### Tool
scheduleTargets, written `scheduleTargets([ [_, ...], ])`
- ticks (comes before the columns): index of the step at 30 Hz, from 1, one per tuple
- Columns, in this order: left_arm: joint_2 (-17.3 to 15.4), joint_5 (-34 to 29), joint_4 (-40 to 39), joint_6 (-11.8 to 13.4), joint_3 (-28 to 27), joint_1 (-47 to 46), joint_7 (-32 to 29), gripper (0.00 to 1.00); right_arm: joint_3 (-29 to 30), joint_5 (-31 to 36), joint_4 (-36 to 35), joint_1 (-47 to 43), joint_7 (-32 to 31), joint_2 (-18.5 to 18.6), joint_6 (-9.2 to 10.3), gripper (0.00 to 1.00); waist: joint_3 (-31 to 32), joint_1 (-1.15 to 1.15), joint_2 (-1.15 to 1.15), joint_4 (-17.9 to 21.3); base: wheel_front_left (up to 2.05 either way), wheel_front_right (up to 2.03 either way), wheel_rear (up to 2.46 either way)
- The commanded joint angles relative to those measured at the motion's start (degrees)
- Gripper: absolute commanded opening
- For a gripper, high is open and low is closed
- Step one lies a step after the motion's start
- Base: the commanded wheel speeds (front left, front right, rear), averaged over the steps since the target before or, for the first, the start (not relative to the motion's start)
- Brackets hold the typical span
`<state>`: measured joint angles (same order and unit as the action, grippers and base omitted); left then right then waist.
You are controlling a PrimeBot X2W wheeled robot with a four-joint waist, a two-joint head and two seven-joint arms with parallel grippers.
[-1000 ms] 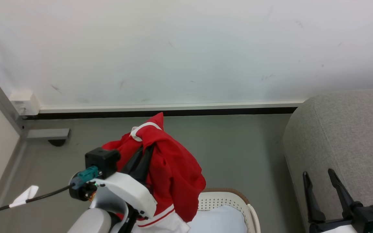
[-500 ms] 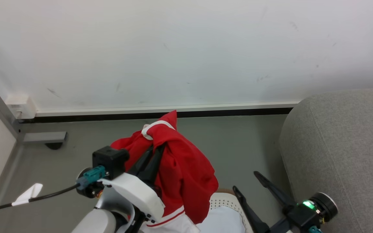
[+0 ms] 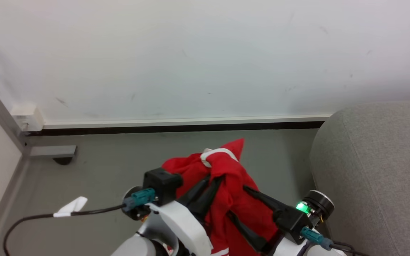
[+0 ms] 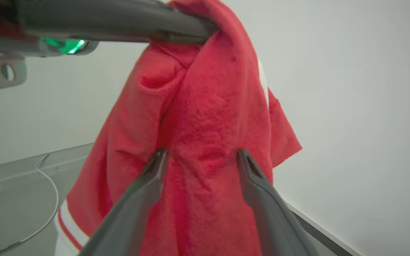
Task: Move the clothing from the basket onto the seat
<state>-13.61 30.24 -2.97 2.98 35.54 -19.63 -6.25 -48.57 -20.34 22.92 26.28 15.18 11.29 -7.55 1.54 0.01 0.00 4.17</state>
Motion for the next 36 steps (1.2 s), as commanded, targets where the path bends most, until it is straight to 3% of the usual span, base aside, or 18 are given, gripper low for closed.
scheduleTargets([
  [1,0.4,1.0,-0.3,-0.7,0.4,-0.7,-0.3,0.00,-0.9,-0.9,1.1,1.3,0.0,0.6,0.13,1.00,0.1,-0.01,0.00,-0.4,0.00,0.00,0.00],
  [8,2.4,3.4,0.2,-4.1,3.6,-1.4,-2.5,0.00,-5.7,-6.0,3.9,5.1,0.0,0.0,0.12,1.00,0.0,-0.01,0.00,-1.6,0.00,0.00,0.00],
  [13,3.3,4.5,1.0,-4.9,4.6,-2.0,-3.0,0.00,-6.3,-8.1,3.8,6.7,0.0,0.2,0.12,0.97,-0.1,-0.01,0.00,-2.1,0.00,0.00,0.00],
  [14,3.4,4.6,1.2,-4.9,4.6,-2.0,-2.9,0.00,-6.1,-8.5,3.7,6.9,0.0,0.3,0.12,0.47,-0.1,-0.01,0.00,-2.1,0.00,0.00,0.00],
  [15,3.4,4.7,1.4,-4.9,4.7,-2.0,-2.9,0.00,-5.7,-8.9,3.5,6.8,0.0,0.2,0.12,0.06,-0.1,-0.01,0.00,-2.1,0.00,0.00,0.00],
  [16,3.4,4.8,1.5,-5.0,4.7,-2.1,-2.8,0.00,-5.6,-9.1,3.3,6.8,0.0,0.3,0.12,0.00,-0.1,-0.01,0.00,-2.2,0.00,0.00,0.00],
  [26,2.4,4.6,2.8,-4.4,3.8,-2.0,-1.6,0.00,-3.2,-10.6,0.2,4.5,0.0,2.0,0.12,0.00,-0.7,-0.01,0.00,-1.5,0.00,0.00,0.00],
  [28,2.3,4.3,3.0,-4.2,3.8,-1.8,-1.3,0.11,-2.7,-10.3,-0.2,3.9,0.0,2.2,0.12,0.00,-0.8,-0.01,0.00,-1.3,0.00,0.00,0.00],
  [30,2.1,4.0,3.3,-4.0,3.6,-1.7,-0.9,0.33,-2.2,-10.0,-0.4,3.6,0.0,2.5,0.12,0.00,-1.0,-0.01,0.00,-1.1,0.00,0.00,0.00],
  [33,2.1,3.6,3.7,-3.7,3.6,-1.6,-0.3,0.53,-1.6,-9.8,-0.6,2.9,0.0,2.7,0.12,0.00,-1.3,-0.01,0.00,-0.9,0.00,0.00,0.00],
  [34,2.0,3.6,3.8,-3.6,3.5,-1.4,-0.1,0.85,-1.3,-9.8,-0.7,2.8,0.0,2.7,0.12,0.00,-1.4,-0.01,0.00,-0.8,0.00,0.00,0.00],
  [36,1.9,3.4,4.0,-3.5,3.7,-1.3,0.3,0.98,-0.8,-9.6,-0.8,2.6,0.0,2.9,0.12,0.00,-1.5,-0.01,0.00,-0.8,0.00,0.00,0.00],
])
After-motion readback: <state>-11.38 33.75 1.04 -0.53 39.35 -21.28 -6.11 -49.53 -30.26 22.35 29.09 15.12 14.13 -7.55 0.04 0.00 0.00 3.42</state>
